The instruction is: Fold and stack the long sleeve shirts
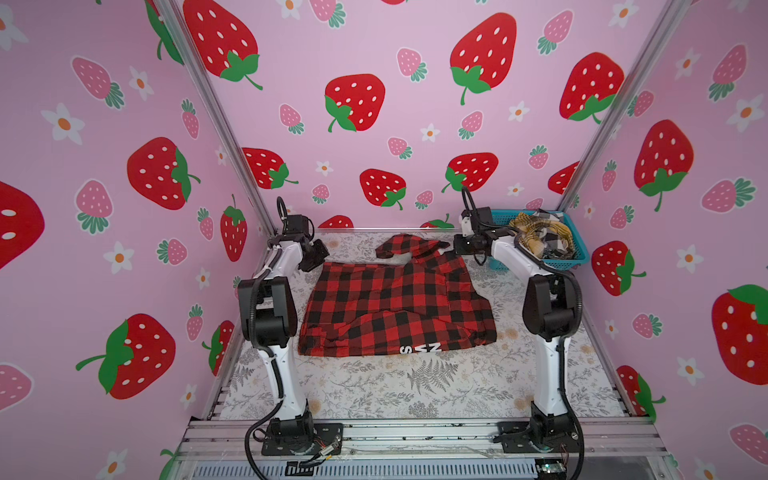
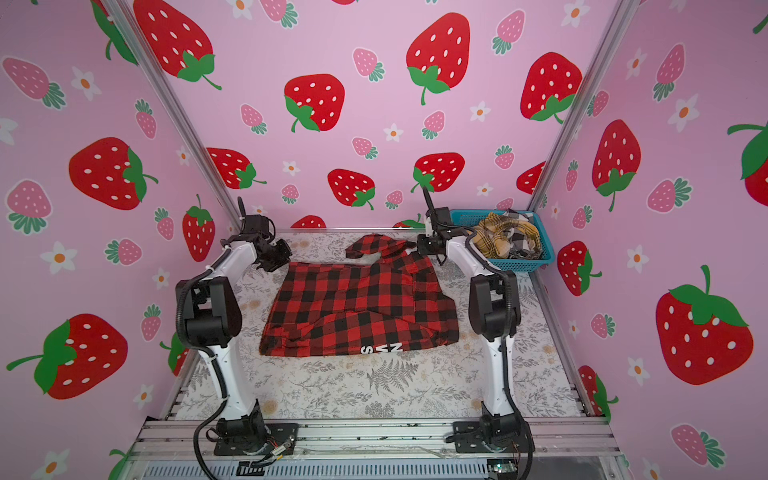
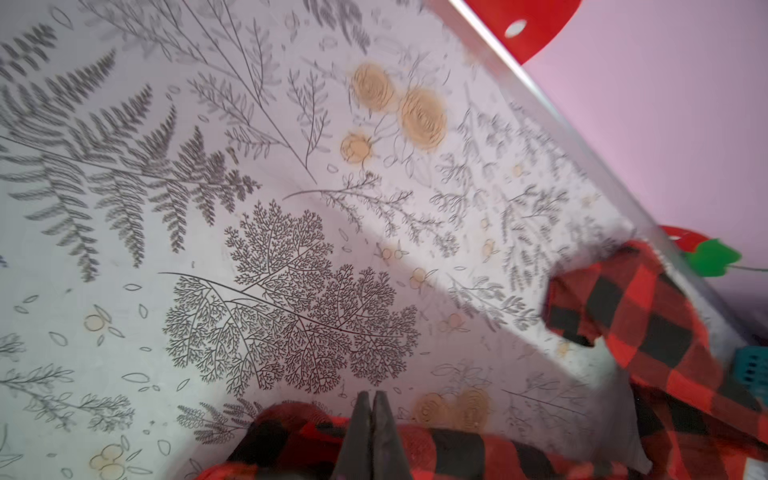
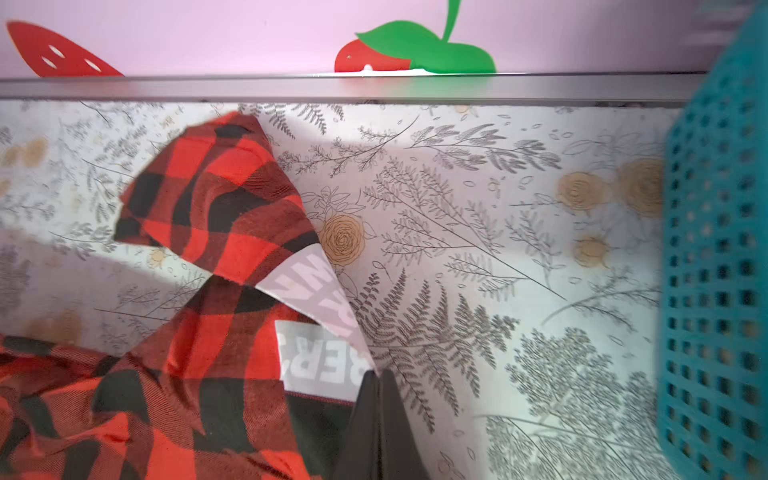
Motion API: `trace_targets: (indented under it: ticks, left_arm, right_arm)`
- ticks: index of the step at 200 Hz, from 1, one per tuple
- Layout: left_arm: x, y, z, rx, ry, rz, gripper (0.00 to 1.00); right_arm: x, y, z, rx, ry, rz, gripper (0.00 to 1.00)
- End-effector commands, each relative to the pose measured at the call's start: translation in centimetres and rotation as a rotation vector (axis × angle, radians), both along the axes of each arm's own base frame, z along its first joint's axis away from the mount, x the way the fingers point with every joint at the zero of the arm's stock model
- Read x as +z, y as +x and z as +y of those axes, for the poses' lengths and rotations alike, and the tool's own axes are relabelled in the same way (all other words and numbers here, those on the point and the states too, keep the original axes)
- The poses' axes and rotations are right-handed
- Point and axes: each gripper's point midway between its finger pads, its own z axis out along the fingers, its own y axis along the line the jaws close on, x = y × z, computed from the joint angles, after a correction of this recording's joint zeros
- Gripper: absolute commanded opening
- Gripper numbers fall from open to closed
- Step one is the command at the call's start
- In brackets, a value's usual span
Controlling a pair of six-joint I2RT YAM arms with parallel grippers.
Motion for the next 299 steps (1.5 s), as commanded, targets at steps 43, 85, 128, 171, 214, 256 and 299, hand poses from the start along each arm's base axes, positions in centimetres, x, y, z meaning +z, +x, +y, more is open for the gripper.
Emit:
trace_targets:
  ticks: [43,85,128,171,214,256,299]
  left_arm:
    - [0.4,-2.4,0.5,0.089,-0.129,-0.046,0.00]
    - [0.3,-5.3,0.2,0.098,-0.155,-0.032,0.00]
    - [-1.0,-9.6,2.0,0.195,-0.128,0.006,0.00]
    - [-3.8,-12.1,2.1,0.192,-0.144,0.079,0.00]
    - [-7.0,-14.3,1.3,0.220,-0.190,0.147,0.00]
    - [-6.0,-15.4,1.4,0.261,-0.191,0.129,0.00]
    - [-3.1,-16.1,1.6,0.269,-0.171,0.096,0.00]
  right_arm:
    - [2.0,-4.6,2.5,0.068,0.251,0.045,0.00]
    - [2.5,-9.3,2.0,0.063,0.318,0.053,0.00]
    - [3.1,-11.9,0.0,0.012,0.298,0.032,0.00]
    - [-0.7,-14.9,-0.1,0.032,0.280,0.112,0.00]
    - [-5.7,-16.5,-1.1,-0.013,0.244,0.182,0.00]
    - [-7.3,-16.3,-1.5,-0.035,0.214,0.214,0.00]
    - [-6.8,-15.5,-2.0,-0.062,0.201,0.199,0.00]
